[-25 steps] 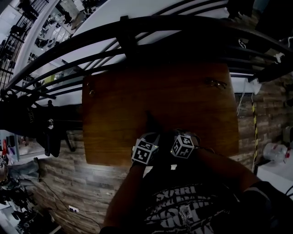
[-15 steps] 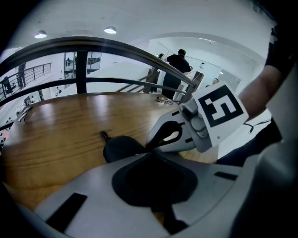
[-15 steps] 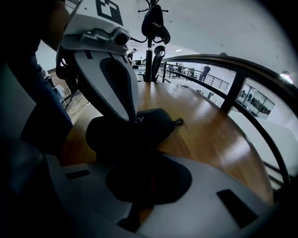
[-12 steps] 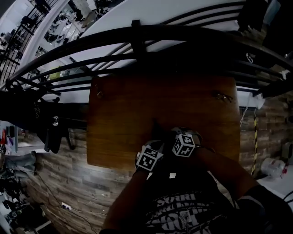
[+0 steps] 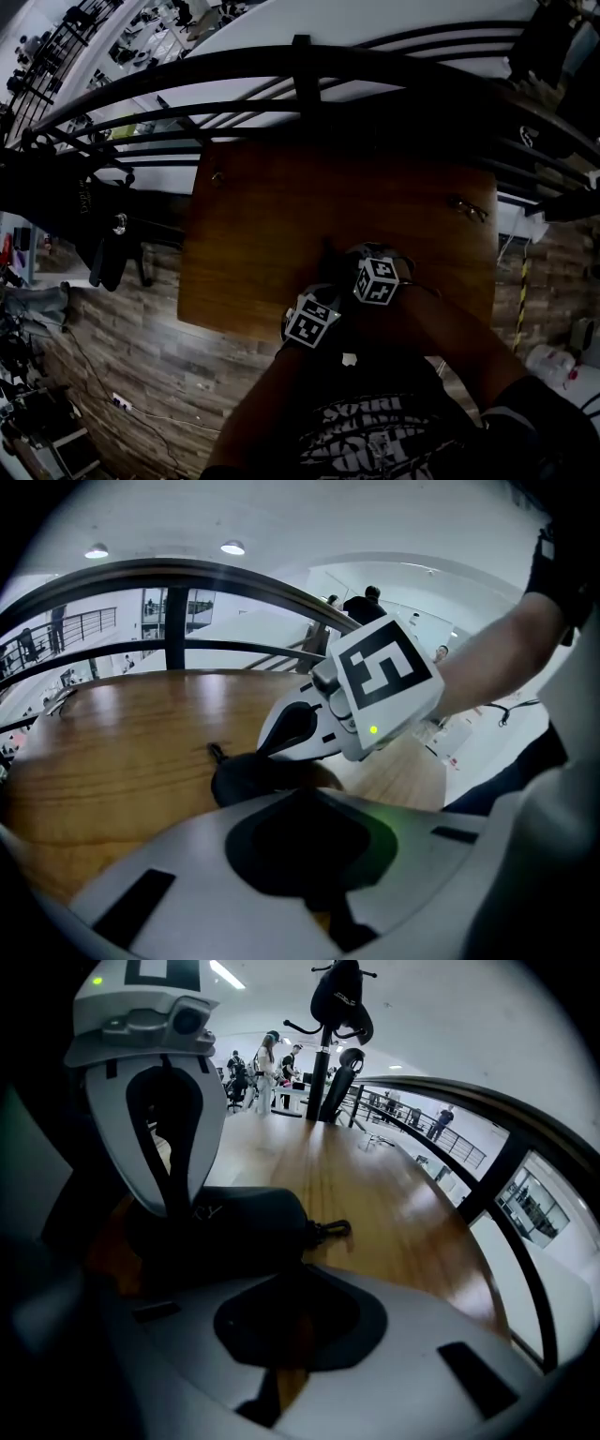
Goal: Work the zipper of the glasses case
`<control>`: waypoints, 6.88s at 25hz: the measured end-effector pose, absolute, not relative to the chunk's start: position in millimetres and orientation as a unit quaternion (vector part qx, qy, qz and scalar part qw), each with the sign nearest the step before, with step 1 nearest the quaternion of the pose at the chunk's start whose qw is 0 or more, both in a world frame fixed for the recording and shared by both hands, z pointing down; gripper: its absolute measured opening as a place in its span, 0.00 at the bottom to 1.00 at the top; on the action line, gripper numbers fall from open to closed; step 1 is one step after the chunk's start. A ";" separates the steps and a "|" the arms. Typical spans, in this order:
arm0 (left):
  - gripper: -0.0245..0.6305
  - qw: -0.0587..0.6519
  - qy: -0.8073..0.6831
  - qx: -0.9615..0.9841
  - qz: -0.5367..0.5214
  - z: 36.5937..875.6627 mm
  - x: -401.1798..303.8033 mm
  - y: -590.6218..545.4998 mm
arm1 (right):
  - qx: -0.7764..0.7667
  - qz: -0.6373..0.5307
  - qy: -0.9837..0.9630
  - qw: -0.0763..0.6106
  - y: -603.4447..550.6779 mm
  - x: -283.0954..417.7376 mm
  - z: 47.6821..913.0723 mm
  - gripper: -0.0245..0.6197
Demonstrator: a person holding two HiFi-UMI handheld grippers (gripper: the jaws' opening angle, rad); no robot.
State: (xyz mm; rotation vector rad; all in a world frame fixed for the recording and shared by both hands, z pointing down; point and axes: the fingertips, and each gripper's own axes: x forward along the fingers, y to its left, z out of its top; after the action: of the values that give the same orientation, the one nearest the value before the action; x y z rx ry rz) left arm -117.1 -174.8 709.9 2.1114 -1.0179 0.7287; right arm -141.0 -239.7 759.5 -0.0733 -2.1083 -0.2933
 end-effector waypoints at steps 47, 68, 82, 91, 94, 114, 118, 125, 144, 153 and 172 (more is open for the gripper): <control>0.24 0.404 -0.293 0.866 -0.024 623.7 -202.2 -133.5 | -0.071 0.416 -0.882 0.211 -128.9 -169.3 641.3 0.42; 0.52 0.192 0.020 0.972 -0.131 405.2 -105.4 -99.1 | -0.199 0.187 -0.956 0.107 -80.0 -124.0 457.9 0.40; 0.48 0.103 -0.005 0.991 -0.086 372.3 -22.4 -95.7 | -0.190 0.166 -0.964 0.081 -87.0 -56.2 413.8 0.39; 0.46 0.051 -0.152 0.986 -0.052 363.5 -34.0 -125.3 | -0.132 0.181 -0.971 0.078 -134.8 -17.5 407.5 0.39; 0.46 -0.004 -0.181 0.983 0.024 379.1 -33.9 -124.7 | -0.117 0.230 -0.966 0.025 -153.9 -15.5 379.8 0.37; 0.45 -0.039 -0.228 0.962 0.143 430.2 -40.4 -103.1 | -0.239 0.218 -0.921 0.217 -112.2 -75.5 379.5 0.16; 0.45 -0.039 -0.235 0.962 0.131 427.9 -44.7 -103.9 | -0.221 0.211 -0.929 0.211 -113.6 -77.9 376.7 0.15; 0.44 -0.046 -0.241 0.964 0.099 407.9 -49.1 -106.1 | -0.193 0.213 -0.942 0.175 -121.0 -72.3 362.2 0.05; 0.44 0.061 -0.211 0.975 -0.037 376.1 -50.5 -102.3 | -0.098 -0.046 -0.990 0.091 -108.0 -65.8 335.6 0.04; 0.44 0.064 -0.193 0.978 -0.038 374.9 -50.2 -102.0 | -0.164 0.005 -0.984 0.073 -99.5 -56.0 326.0 0.12; 0.44 -0.067 -0.174 0.980 0.073 388.2 -62.3 -88.9 | -0.214 0.162 -0.952 0.148 -94.2 -80.8 362.1 0.14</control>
State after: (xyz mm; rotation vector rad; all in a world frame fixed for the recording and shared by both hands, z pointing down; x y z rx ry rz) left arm -62.3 -88.9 388.2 3.2172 -0.5708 0.2385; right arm -80.8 -94.2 362.1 -0.6141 -2.7380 0.4664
